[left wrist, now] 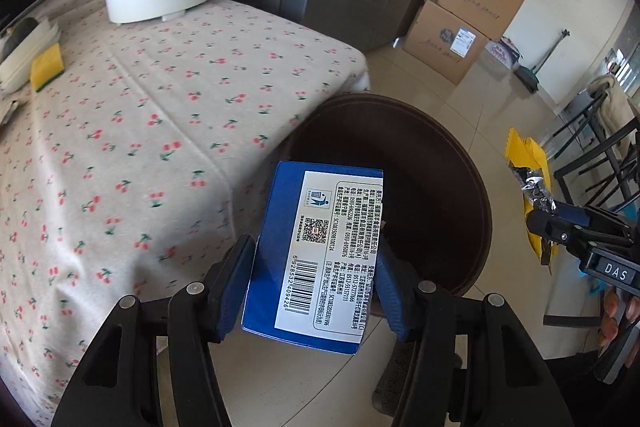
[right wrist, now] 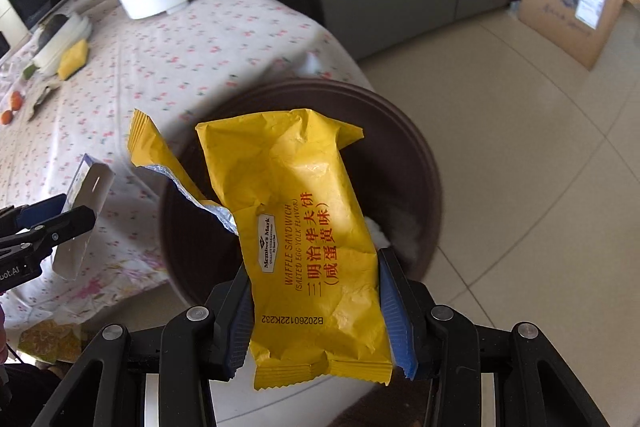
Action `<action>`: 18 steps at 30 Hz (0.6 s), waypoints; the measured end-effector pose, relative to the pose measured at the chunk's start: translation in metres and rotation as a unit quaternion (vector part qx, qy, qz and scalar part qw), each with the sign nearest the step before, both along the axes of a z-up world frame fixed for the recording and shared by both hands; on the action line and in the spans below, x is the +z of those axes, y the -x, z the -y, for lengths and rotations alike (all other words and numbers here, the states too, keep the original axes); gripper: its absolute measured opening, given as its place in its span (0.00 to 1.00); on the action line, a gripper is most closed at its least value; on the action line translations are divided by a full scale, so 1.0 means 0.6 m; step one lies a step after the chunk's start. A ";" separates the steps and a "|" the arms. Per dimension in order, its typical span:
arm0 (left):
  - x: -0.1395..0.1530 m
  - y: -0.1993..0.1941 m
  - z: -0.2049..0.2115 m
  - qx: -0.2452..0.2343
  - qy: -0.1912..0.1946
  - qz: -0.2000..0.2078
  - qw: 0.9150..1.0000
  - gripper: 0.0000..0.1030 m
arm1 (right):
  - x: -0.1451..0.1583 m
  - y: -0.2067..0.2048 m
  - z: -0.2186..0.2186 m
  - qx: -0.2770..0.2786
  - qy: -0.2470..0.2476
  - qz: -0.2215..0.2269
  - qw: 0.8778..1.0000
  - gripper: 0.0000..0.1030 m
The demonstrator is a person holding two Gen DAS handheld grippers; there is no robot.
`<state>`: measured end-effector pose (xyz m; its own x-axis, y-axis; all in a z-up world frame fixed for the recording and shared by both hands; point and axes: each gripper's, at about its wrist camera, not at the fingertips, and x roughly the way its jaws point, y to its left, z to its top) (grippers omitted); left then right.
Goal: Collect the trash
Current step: 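Carry the box and yellow packet over the brown bin with both grippers, then open the left gripper to drop the box while the right gripper drops the packet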
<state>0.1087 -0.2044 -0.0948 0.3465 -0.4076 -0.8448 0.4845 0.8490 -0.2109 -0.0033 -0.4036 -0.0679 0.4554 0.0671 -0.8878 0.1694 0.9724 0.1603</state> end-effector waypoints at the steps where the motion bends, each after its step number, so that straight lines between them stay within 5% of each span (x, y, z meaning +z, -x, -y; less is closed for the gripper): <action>1: -0.004 -0.002 0.013 -0.004 0.003 0.000 1.000 0.59 | -0.002 0.003 0.007 -0.003 0.002 -0.002 1.000 0.48; 9: -0.034 -0.019 0.075 -0.012 0.020 0.014 1.000 0.60 | -0.015 0.028 0.063 -0.033 0.003 -0.014 0.999 0.48; 12: -0.040 -0.027 0.084 -0.003 0.004 0.020 1.000 0.74 | -0.017 0.023 0.068 -0.040 -0.001 -0.016 0.999 0.48; 18: -0.037 -0.033 0.074 0.015 -0.010 0.019 1.000 0.82 | -0.014 0.008 0.058 -0.033 -0.003 -0.012 0.999 0.48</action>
